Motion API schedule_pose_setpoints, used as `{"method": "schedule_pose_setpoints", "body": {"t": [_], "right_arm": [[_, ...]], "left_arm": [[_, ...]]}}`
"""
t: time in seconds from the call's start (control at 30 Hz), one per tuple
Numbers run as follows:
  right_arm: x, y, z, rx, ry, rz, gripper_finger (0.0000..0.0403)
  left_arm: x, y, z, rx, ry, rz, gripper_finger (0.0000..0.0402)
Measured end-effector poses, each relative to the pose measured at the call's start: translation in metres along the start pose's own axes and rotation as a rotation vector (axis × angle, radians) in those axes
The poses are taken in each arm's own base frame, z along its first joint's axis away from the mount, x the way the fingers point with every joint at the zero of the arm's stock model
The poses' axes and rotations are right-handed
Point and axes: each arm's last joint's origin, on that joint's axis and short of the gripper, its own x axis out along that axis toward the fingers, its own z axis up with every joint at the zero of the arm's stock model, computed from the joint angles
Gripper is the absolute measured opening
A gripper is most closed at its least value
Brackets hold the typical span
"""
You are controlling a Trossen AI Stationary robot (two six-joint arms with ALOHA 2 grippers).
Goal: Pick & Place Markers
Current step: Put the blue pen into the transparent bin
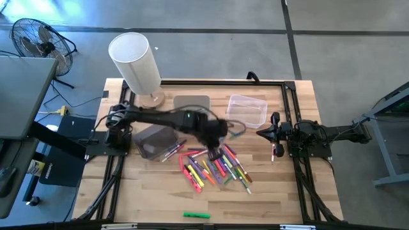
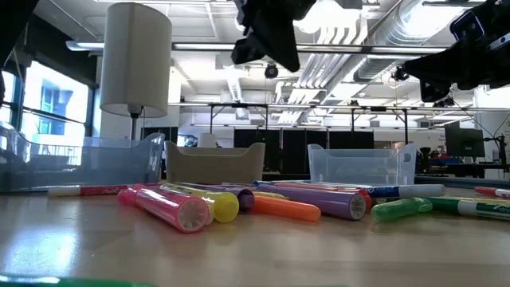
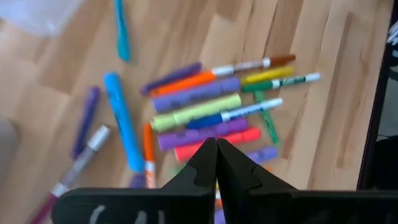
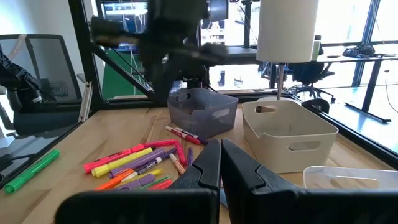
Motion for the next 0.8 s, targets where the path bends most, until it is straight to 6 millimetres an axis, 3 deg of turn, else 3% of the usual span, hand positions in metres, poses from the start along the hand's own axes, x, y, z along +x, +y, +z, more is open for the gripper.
{"method": "schedule_pose_setpoints", "body": {"t": [0.3, 0.53, 0.6, 0.8], "right_arm": [[0.000, 0.000, 0.000, 0.000, -0.001, 0.000, 0.0000], [0.000, 0.001, 0.000, 0.019, -0.002, 0.019, 0.0000], [0.000, 0.001, 0.000, 0.054, 0.001, 0.027, 0.0000], [0.002, 0.001, 0.005, 0.116, -0.022, 0.011, 0.0000]], "left_arm": [[0.022, -0.039, -0.053, -0.051, 0.097, 0.057, 0.0000], [0.000, -0.044, -0.098, -0.084, 0.061, 0.094, 0.0000], [-0.008, -0.044, -0.103, -0.102, -0.006, 0.038, 0.0000], [-0.030, -0.027, -0.143, -0.114, -0.094, 0.021, 0.0000]]}}
